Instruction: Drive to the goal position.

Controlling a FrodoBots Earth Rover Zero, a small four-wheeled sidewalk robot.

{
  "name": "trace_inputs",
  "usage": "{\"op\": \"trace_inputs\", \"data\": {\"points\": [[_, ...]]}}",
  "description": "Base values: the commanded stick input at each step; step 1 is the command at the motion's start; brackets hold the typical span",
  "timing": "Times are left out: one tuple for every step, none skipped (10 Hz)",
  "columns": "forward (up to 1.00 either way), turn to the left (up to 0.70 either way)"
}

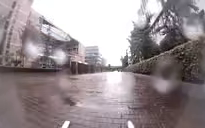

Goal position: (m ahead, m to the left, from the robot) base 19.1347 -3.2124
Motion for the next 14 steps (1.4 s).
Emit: {"op": "trace_inputs", "data": {"points": [[0.70, 0.00], [0.70, 0.00], [0.70, 0.00], [0.70, 0.00], [0.70, 0.00], [0.70, 0.00], [0.70, 0.00], [0.70, 0.00], [0.70, 0.00], [0.70, 0.00], [0.70, 0.00], [0.70, 0.00], [0.70, 0.00], [0.70, 0.00]]}}
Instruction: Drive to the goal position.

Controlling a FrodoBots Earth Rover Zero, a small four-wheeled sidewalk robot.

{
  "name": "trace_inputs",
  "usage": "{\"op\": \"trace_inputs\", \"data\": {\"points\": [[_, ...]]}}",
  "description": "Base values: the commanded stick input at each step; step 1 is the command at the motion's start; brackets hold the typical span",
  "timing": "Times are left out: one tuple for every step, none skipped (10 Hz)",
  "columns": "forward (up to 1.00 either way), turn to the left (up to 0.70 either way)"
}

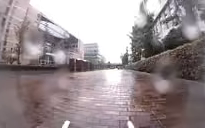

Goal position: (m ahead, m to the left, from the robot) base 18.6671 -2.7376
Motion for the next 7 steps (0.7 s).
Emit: {"op": "trace_inputs", "data": {"points": [[0.70, 0.00], [0.70, 0.00], [0.70, 0.00], [0.70, 0.00], [0.70, 0.00], [0.70, 0.00], [0.70, 0.00]]}}
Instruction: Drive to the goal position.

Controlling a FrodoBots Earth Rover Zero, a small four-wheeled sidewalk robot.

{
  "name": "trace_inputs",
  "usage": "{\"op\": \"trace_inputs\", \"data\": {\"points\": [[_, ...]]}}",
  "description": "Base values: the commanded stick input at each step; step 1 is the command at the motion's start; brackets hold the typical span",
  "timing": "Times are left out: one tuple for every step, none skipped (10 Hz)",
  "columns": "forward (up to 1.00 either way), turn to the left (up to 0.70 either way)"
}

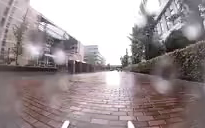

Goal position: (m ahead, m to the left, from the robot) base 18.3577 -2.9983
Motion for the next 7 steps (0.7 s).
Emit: {"op": "trace_inputs", "data": {"points": [[0.70, 0.00], [0.70, 0.00], [0.70, 0.00], [0.70, 0.00], [0.70, 0.00], [0.70, 0.00], [0.70, 0.00]]}}
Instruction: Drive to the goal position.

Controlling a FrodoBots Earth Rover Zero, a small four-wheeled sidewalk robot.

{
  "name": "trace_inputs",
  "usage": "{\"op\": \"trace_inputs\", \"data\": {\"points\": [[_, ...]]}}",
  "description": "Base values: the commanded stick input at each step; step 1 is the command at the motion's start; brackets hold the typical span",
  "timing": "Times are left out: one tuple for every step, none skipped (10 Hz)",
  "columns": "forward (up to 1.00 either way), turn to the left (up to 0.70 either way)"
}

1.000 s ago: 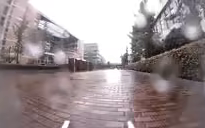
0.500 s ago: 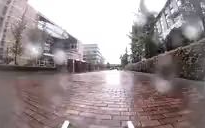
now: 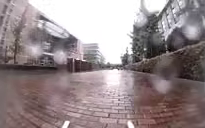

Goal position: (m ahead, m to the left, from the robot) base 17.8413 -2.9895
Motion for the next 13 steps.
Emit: {"op": "trace_inputs", "data": {"points": [[0.70, 0.00], [0.70, 0.00], [0.70, 0.00], [0.70, 0.00], [0.70, 0.00], [0.70, 0.00], [0.70, 0.00], [0.70, 0.00], [0.70, 0.00], [0.70, 0.00], [0.70, 0.00], [0.70, 0.00], [0.70, 0.00]]}}
